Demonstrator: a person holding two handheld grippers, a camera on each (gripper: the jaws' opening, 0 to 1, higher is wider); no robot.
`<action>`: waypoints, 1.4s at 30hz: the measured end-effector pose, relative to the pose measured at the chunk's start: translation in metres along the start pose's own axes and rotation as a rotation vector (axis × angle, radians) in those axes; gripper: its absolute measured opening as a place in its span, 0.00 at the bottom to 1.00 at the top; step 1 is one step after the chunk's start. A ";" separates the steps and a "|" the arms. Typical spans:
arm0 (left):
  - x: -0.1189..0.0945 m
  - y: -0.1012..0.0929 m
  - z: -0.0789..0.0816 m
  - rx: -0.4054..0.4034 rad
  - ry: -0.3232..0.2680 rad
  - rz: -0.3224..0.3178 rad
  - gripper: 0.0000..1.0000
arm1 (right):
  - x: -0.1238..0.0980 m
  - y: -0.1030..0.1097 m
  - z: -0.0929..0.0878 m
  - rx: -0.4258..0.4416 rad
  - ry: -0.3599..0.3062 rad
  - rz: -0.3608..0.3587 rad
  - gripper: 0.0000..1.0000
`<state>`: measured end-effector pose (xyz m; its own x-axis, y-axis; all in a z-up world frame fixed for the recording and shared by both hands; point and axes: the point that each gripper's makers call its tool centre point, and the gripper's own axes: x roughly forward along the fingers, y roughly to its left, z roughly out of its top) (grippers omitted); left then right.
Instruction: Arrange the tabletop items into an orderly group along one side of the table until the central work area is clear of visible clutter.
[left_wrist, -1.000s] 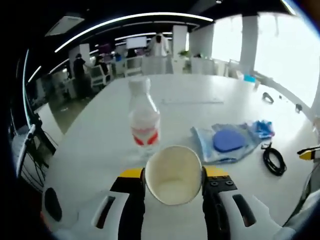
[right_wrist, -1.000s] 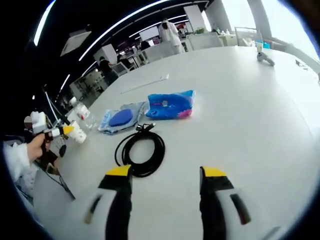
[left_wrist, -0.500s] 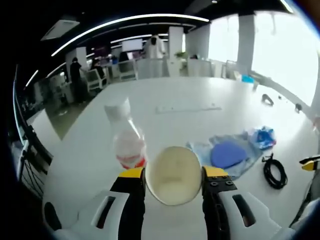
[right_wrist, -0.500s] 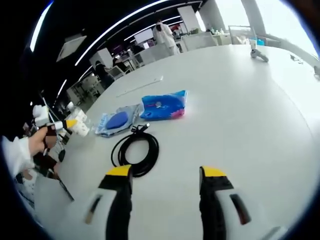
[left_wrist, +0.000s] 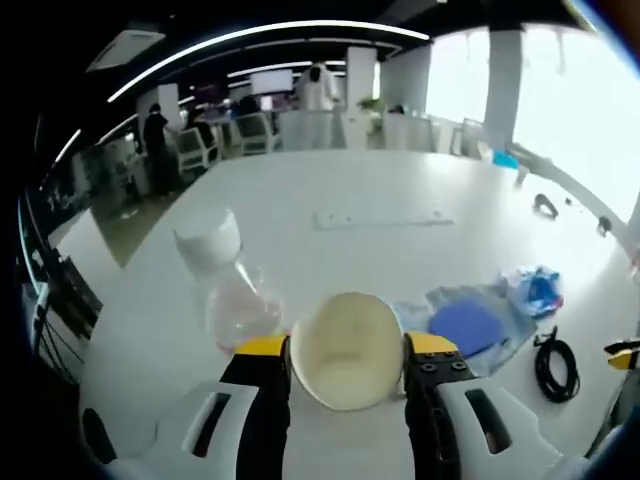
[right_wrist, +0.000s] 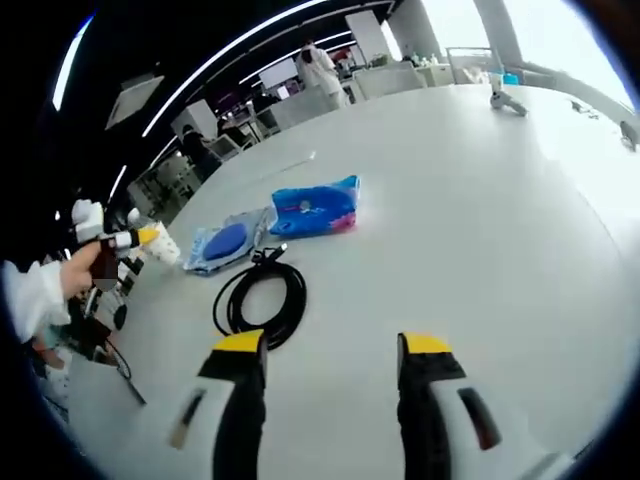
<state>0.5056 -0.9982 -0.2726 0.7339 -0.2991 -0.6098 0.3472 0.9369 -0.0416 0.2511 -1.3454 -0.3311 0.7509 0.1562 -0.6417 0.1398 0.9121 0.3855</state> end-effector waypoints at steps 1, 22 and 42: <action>0.002 -0.001 -0.002 -0.002 0.005 -0.001 0.40 | 0.000 0.000 0.000 -0.001 0.000 0.000 0.50; 0.024 -0.006 -0.007 0.000 0.034 0.003 0.40 | 0.002 0.001 -0.006 0.014 0.003 0.007 0.49; 0.026 -0.004 -0.012 0.004 0.045 0.007 0.43 | 0.007 0.006 -0.006 0.008 0.012 0.018 0.49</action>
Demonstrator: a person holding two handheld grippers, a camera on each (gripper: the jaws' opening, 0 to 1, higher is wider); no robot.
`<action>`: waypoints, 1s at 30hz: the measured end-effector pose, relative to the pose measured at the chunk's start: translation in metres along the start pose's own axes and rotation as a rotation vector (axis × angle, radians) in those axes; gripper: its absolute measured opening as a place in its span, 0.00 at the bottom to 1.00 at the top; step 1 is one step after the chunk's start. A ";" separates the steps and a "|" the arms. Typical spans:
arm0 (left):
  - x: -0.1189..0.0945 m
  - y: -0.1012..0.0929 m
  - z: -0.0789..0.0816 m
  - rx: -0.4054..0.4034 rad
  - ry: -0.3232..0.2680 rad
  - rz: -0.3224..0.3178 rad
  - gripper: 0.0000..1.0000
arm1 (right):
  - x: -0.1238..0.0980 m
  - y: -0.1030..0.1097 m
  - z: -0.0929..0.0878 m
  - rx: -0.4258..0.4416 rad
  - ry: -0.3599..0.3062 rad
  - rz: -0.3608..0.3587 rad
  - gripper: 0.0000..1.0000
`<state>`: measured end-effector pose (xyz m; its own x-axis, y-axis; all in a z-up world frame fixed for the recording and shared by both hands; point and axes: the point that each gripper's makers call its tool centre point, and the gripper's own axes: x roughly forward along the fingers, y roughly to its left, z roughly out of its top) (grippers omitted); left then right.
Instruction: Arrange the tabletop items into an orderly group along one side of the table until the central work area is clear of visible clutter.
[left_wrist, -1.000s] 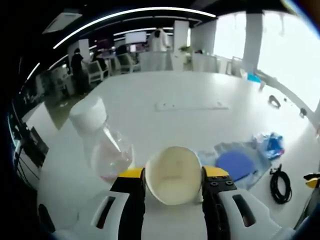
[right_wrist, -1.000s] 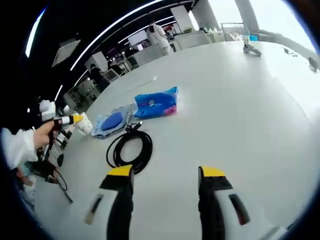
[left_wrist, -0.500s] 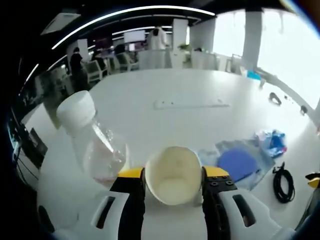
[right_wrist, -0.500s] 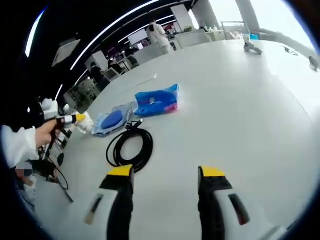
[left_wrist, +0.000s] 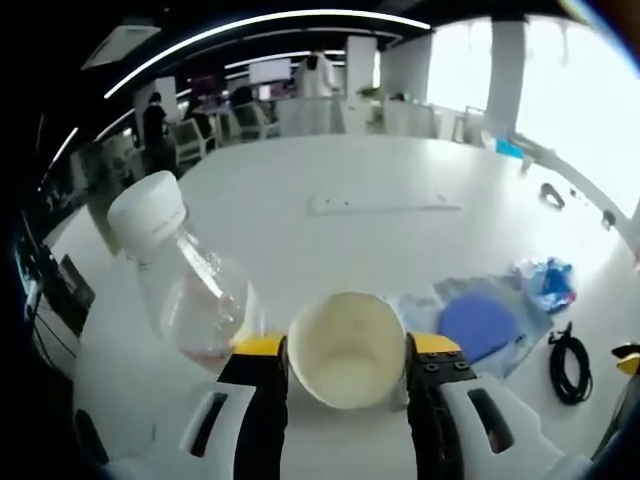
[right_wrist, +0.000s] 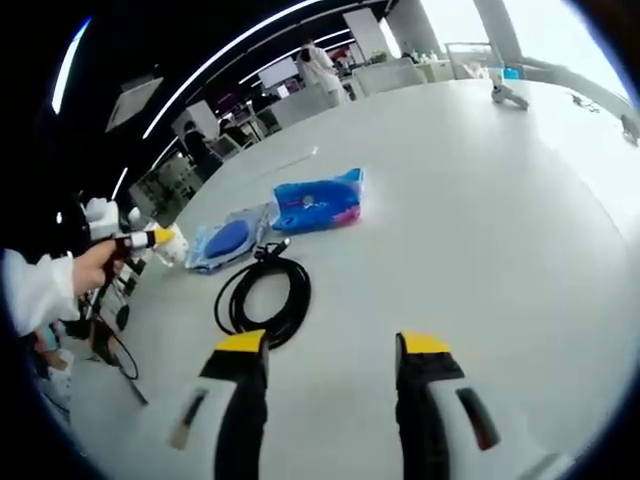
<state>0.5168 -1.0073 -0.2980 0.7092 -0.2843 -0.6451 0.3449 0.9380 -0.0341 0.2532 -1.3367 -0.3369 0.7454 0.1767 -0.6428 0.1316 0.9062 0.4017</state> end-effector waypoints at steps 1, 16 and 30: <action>0.000 0.000 -0.001 0.001 0.002 0.001 0.43 | 0.000 0.000 0.000 -0.001 0.002 0.000 0.49; -0.002 -0.002 -0.005 0.000 -0.005 -0.024 0.49 | 0.001 0.001 -0.004 0.001 0.014 0.005 0.48; -0.011 -0.019 -0.006 -0.029 -0.064 -0.096 0.75 | 0.001 0.002 -0.002 0.004 0.007 0.014 0.47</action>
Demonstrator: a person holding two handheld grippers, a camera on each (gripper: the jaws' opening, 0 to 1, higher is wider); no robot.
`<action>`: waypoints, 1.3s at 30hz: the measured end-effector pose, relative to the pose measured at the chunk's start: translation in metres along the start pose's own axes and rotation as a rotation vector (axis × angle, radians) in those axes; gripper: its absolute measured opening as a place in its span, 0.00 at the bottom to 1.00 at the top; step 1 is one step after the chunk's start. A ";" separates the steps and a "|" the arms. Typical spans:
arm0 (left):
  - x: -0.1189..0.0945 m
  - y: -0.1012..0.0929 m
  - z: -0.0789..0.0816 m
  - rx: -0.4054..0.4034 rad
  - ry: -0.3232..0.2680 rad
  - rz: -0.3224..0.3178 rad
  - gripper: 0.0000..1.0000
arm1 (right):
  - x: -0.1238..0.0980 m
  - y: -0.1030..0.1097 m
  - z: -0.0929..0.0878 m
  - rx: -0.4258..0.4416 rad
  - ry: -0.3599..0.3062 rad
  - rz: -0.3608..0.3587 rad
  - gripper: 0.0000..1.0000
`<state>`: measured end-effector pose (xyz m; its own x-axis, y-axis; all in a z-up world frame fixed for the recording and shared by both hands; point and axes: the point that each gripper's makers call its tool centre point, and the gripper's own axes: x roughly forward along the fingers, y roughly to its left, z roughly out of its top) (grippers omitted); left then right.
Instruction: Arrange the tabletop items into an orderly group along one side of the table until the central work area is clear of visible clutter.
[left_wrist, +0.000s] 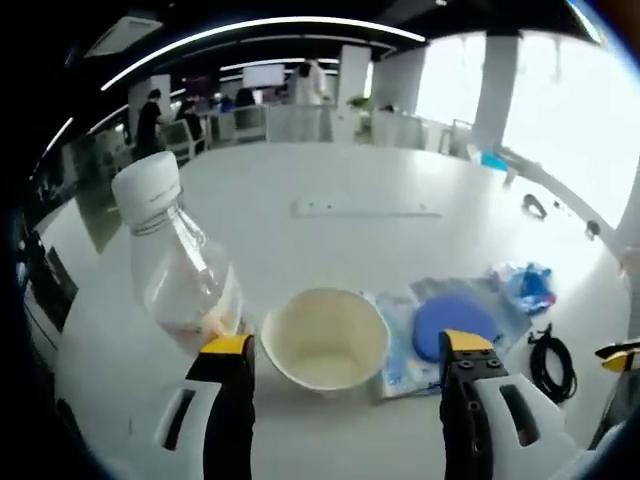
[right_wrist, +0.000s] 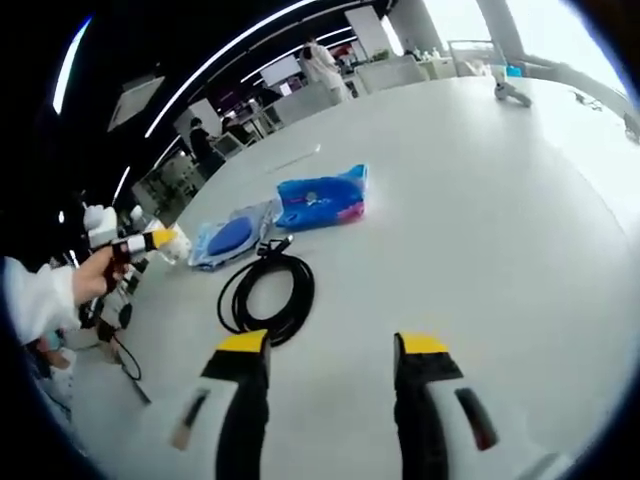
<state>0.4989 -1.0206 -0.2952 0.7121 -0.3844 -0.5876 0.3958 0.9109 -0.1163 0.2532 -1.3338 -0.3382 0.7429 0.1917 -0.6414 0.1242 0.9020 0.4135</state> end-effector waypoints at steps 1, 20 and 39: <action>-0.001 -0.002 0.000 0.006 -0.007 -0.004 0.77 | 0.000 0.000 0.000 0.000 0.000 0.000 0.47; -0.026 -0.008 0.003 0.031 -0.064 -0.024 0.96 | 0.000 0.001 0.003 0.000 -0.013 0.016 0.47; -0.067 -0.021 -0.023 -0.010 -0.066 -0.098 0.97 | 0.004 0.008 0.012 -0.046 -0.010 0.053 0.47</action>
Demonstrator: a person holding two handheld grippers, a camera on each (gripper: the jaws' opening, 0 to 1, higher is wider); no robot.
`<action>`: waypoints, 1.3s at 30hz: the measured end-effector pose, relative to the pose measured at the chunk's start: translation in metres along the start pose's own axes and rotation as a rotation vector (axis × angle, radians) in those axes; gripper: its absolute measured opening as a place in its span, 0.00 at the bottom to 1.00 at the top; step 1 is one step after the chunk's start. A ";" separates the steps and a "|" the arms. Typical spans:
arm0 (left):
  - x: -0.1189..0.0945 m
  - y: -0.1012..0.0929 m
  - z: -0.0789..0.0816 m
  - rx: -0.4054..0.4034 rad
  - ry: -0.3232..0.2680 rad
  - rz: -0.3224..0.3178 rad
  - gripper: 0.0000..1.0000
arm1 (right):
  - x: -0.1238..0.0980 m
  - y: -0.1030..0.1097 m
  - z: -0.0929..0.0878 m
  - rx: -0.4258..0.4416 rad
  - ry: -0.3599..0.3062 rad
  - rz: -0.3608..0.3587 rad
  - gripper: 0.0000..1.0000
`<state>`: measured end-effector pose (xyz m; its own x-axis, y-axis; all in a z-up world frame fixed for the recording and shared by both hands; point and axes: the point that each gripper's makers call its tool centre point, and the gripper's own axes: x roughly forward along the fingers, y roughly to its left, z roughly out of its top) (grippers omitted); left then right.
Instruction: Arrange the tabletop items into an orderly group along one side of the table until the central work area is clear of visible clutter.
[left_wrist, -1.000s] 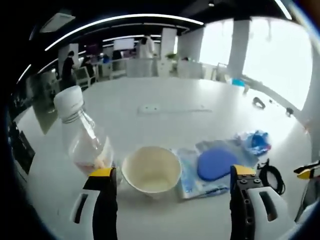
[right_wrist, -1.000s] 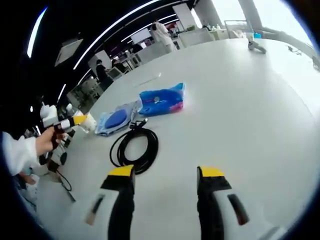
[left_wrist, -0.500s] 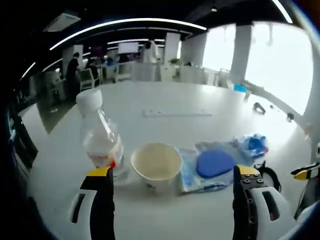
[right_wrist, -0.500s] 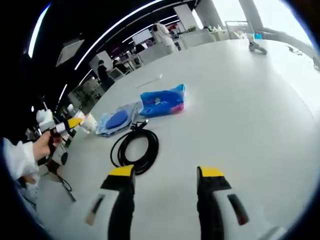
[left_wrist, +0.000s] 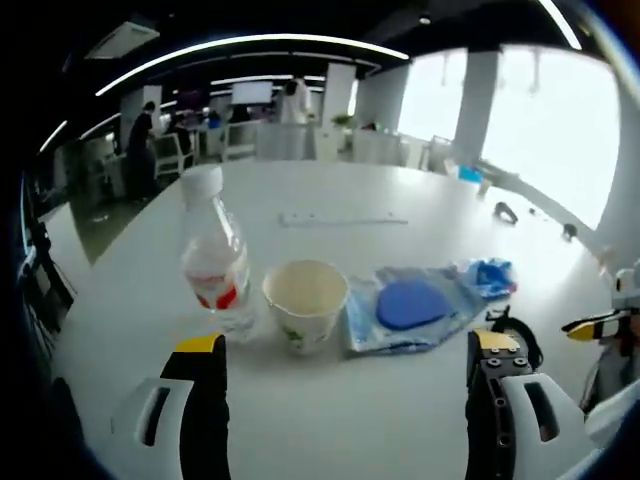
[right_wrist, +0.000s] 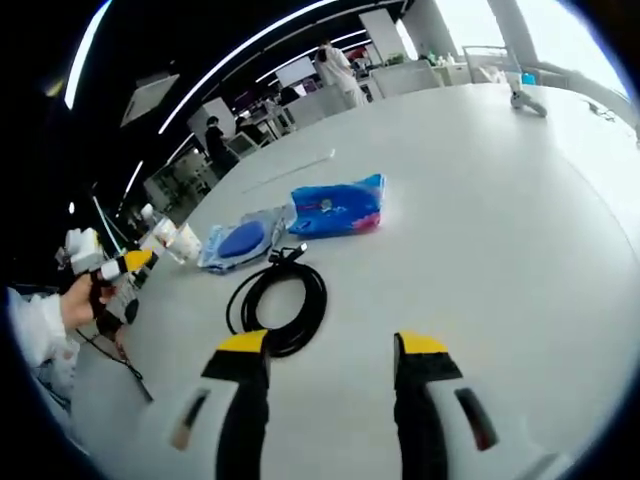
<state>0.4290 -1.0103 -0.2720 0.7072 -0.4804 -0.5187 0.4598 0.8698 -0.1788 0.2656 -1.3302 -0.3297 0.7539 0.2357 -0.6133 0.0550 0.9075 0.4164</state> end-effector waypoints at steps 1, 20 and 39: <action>-0.001 -0.001 -0.002 0.001 0.005 -0.006 0.97 | 0.000 -0.001 0.003 -0.005 -0.002 0.000 0.47; 0.012 -0.035 -0.009 0.030 0.019 -0.067 0.95 | 0.002 -0.010 0.015 -0.016 -0.016 0.000 0.46; 0.072 -0.153 0.012 0.098 0.044 -0.210 0.87 | 0.003 -0.052 0.069 -0.059 -0.063 0.009 0.45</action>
<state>0.4160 -1.1789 -0.2721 0.5675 -0.6427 -0.5146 0.6461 0.7350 -0.2055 0.3104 -1.4003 -0.3068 0.7939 0.2237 -0.5655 0.0103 0.9248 0.3802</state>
